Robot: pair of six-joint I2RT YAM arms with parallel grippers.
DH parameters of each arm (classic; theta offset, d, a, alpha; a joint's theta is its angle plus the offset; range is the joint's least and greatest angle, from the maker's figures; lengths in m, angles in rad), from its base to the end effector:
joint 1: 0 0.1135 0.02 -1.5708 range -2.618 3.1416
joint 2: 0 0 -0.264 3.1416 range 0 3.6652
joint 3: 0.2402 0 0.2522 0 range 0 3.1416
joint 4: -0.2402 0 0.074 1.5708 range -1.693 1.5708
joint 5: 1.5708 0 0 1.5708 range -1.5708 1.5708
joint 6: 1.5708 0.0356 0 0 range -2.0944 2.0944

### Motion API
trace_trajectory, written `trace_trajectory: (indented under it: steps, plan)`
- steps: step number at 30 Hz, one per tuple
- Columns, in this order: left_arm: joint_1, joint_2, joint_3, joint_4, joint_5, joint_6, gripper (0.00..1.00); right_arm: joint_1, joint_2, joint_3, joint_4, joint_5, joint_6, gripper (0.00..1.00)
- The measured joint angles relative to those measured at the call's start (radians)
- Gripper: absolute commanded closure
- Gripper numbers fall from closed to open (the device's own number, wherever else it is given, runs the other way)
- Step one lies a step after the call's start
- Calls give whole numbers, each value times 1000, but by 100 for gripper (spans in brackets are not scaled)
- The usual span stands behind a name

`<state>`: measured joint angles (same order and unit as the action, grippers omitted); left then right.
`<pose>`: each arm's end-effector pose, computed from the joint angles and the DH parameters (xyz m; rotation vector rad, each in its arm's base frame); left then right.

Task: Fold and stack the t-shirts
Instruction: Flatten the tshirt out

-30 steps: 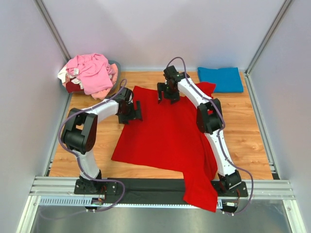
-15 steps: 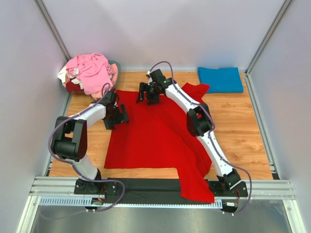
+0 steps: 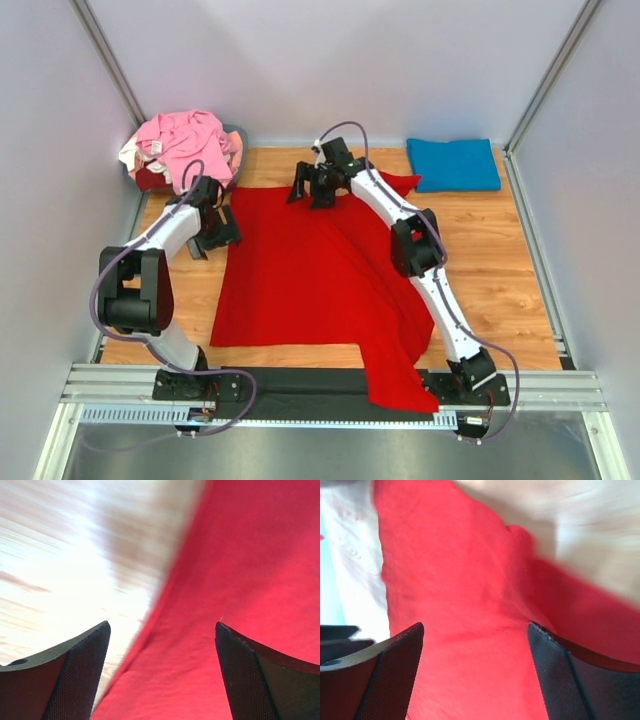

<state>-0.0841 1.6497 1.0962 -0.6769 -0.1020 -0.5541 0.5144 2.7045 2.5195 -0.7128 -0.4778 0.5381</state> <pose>0.3164 -0.0230 0.1958 -0.6726 2.7045 -0.0152 0.4941 0.2981 0.1566 -0.1916 2.6151 1.0093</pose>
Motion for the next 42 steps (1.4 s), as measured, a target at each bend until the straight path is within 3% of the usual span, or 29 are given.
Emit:
trace_trajectory:
  steps: [3,6,10,15,19,23,27,30,35,42]
  plan:
    - [1,-7,58,-32,-43,5,8,-48,-21,-17,-16,-14,-37,7]
    - [-71,-51,98,-76,-95,10,8,-90,-77,-69,-30,-40,-70,0]
    - [-205,-174,106,-125,-113,5,8,-106,-200,-131,-31,-92,-88,0]
    - [-282,-327,10,-135,-108,-32,8,-78,-405,-192,-60,-114,-132,0]
    - [-311,-369,-138,-119,-76,-70,9,-66,-659,-437,-63,29,-177,1]
    - [-352,-369,-271,-59,-32,-78,9,-126,-782,-594,-85,203,-195,13]
    - [-415,-331,-281,28,-16,-76,11,-231,-694,-591,-127,381,-204,18]
    - [-436,-245,-250,93,2,-76,11,-288,-537,-490,-185,475,-212,20]
    - [-439,-177,-246,153,29,-71,11,-303,-306,-272,-253,545,-218,26]
    - [-439,-176,-232,172,59,-46,12,-285,-213,-161,-249,574,-213,31]
